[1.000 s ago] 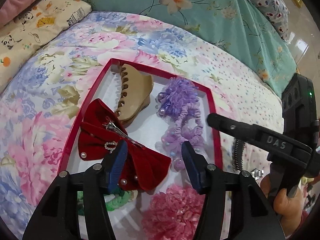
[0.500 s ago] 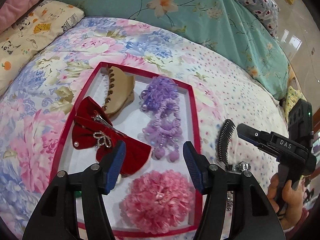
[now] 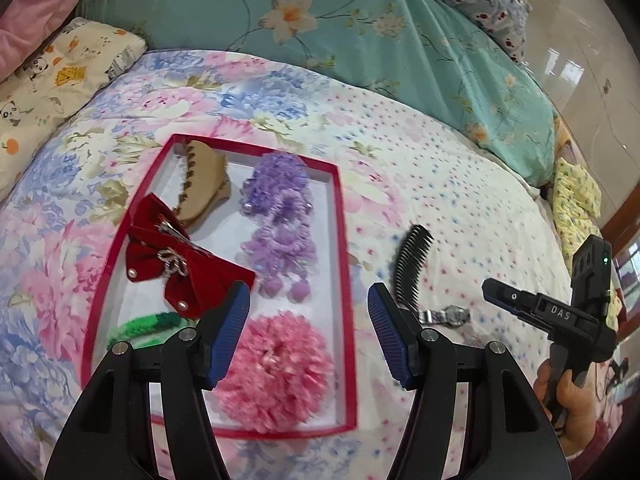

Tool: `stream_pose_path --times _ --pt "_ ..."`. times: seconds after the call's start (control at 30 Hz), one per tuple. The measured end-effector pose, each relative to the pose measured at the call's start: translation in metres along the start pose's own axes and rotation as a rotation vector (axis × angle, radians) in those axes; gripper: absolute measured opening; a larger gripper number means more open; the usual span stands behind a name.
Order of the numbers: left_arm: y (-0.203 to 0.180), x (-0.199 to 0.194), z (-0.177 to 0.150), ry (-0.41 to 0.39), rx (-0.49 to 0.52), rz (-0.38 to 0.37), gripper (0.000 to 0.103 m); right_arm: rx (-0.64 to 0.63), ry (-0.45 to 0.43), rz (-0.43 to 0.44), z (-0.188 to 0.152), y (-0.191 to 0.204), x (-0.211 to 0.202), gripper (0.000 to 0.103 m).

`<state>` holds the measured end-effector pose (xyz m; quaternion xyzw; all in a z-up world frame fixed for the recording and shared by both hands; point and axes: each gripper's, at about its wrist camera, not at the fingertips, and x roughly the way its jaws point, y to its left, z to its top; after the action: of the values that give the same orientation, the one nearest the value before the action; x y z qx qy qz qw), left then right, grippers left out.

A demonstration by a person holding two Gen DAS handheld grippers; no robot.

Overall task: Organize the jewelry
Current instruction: 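Grasp the pearl tiara brooch with the left gripper while the right grasps the blue-pink bead bracelet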

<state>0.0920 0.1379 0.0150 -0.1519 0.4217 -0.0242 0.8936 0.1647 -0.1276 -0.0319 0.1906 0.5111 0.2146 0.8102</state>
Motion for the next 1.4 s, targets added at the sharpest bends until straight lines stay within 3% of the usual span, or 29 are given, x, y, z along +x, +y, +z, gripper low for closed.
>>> stream_pose_path --times 0.43,0.73,0.83,0.93,1.03,1.4 --pt "-0.054 0.006 -0.036 0.075 0.097 -0.081 0.061 -0.077 0.001 -0.172 -0.046 -0.029 -0.041 0.043" --pt "-0.083 0.026 -0.060 0.147 0.169 -0.105 0.061 -0.201 0.036 -0.283 -0.071 -0.023 -0.024 0.042" --pt "-0.090 0.035 -0.065 0.173 0.189 -0.109 0.061 -0.268 0.031 -0.330 -0.075 -0.016 -0.019 0.036" --pt "-0.098 0.044 -0.068 0.195 0.211 -0.114 0.061 -0.317 0.019 -0.387 -0.077 -0.014 -0.018 0.012" --pt "-0.108 0.054 -0.071 0.218 0.243 -0.120 0.061 -0.281 0.012 -0.349 -0.073 -0.020 -0.026 0.006" --pt "-0.158 0.101 -0.077 0.286 0.402 -0.126 0.058 -0.104 -0.125 -0.177 -0.047 -0.040 -0.088 0.006"
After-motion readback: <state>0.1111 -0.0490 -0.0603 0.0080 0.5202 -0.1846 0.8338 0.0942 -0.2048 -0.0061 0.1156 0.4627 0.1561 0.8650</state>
